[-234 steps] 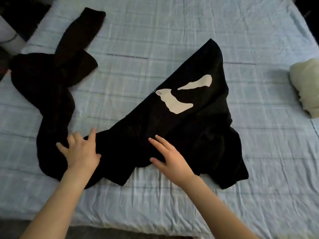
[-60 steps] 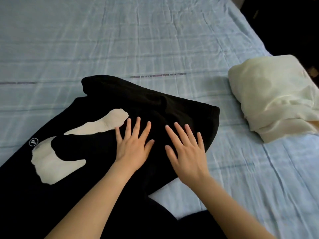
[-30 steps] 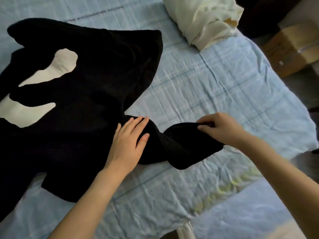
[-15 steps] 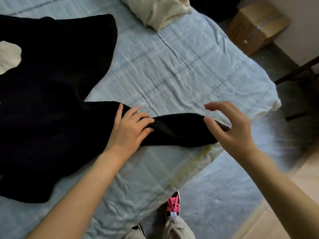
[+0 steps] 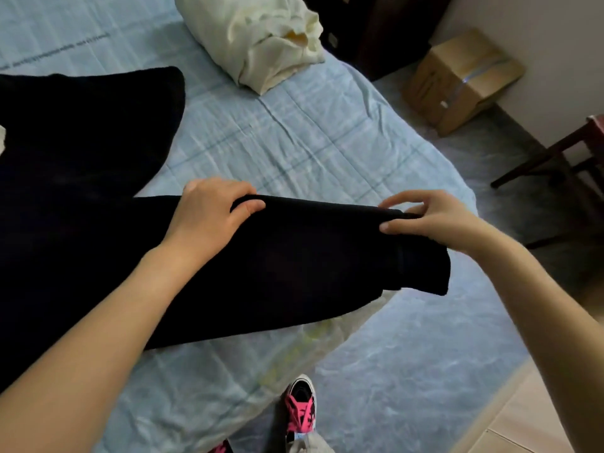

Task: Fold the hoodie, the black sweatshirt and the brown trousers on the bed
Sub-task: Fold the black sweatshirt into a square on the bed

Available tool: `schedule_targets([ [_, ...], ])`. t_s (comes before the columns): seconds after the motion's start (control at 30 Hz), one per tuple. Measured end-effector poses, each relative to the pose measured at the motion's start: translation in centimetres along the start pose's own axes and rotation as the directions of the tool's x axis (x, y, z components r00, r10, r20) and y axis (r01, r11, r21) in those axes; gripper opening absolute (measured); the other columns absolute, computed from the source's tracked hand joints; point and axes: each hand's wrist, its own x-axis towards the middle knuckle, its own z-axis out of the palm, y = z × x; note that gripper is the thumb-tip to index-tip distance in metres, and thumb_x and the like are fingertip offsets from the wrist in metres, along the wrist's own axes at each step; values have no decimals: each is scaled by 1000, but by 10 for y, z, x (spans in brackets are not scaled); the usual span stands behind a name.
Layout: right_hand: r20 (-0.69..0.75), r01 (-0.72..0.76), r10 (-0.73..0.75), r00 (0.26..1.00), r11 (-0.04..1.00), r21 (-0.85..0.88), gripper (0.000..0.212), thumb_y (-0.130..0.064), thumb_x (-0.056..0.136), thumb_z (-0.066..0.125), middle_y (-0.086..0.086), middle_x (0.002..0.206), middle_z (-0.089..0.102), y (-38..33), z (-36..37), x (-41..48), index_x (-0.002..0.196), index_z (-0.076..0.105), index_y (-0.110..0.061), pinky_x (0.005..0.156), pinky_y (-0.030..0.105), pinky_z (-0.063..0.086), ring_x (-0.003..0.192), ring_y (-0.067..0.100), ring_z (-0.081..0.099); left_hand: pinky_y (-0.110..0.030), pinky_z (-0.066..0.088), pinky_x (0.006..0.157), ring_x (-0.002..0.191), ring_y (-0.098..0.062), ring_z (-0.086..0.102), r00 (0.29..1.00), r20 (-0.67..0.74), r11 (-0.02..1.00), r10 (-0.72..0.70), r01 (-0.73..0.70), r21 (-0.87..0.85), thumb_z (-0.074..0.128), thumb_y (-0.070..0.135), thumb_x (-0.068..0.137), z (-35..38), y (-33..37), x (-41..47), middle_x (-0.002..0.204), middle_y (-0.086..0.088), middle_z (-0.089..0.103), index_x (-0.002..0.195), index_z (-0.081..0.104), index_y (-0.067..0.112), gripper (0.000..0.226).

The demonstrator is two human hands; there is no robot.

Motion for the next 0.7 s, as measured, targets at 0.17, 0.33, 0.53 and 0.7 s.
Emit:
schedule_targets([
  [0.17,-295,211,-380,877,855,-473,60,-45,94,57,8,150,48,-10,52,11,148,47,-19,111,40,34,137,28,43,-51,21,115,131,-31,45,977,143,961,-159,120,251,53,38,97,65,32,-6,140,-10,53,139,53,18,46],
  [0.33,-149,291,-453,879,756,-586,57,-46,106,29,-5,164,22,24,154,18,158,29,-23,126,39,5,154,18,13,-51,6,121,151,-26,8,929,305,921,-209,81,382,12,52,98,126,44,-53,164,1,13,155,18,24,64],
  [0.53,-178,202,-363,915,793,-575,61,-44,102,22,-5,166,19,26,160,22,159,23,-25,126,40,4,155,17,6,-44,-1,123,152,-20,-2,946,283,959,-157,77,274,13,50,100,110,37,-59,165,5,3,156,7,29,60],
  [0.7,-194,374,-510,838,796,-476,58,-39,103,27,0,163,28,-58,201,8,157,31,-19,125,46,14,154,23,16,-47,4,122,151,-23,10,925,-53,850,-377,368,377,24,45,102,32,-39,-111,162,4,16,156,20,24,57],
])
